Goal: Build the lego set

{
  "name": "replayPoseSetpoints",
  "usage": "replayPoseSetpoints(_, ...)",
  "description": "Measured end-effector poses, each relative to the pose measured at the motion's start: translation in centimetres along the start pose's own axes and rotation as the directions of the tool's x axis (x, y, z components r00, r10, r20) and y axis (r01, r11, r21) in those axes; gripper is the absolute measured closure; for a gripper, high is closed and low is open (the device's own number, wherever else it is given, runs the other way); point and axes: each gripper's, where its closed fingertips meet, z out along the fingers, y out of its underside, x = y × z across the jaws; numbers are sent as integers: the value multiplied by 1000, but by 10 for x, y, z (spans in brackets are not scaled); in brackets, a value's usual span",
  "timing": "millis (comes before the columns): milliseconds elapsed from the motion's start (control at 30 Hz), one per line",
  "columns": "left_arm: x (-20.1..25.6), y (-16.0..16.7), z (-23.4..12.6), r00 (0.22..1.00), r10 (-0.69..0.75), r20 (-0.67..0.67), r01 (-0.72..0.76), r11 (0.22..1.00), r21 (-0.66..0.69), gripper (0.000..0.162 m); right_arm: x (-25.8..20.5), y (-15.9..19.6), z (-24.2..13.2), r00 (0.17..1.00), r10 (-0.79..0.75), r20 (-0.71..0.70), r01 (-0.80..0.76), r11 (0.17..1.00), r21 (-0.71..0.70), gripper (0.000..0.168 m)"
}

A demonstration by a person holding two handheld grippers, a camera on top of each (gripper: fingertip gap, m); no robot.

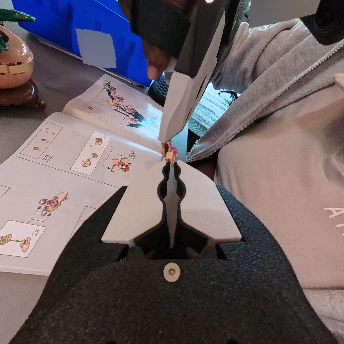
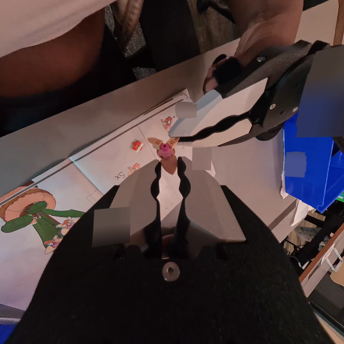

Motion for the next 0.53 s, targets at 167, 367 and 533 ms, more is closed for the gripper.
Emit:
replayPoseSetpoints(167,-14,-14,-17,997,-47,55,38,988,151,160,25,12,-10,957,261,-127,-255,965,61,145)
replayPoseSetpoints(367,-26,-39,-56,974,-38,221,-56,913,405,160,46,24,-26,617,768,-170,-641,616,459,145)
replayPoseSetpoints(533,-29,-48,-71,942,-53,331,-146,822,550,160,39,14,-17,286,946,153,-725,110,680,150)
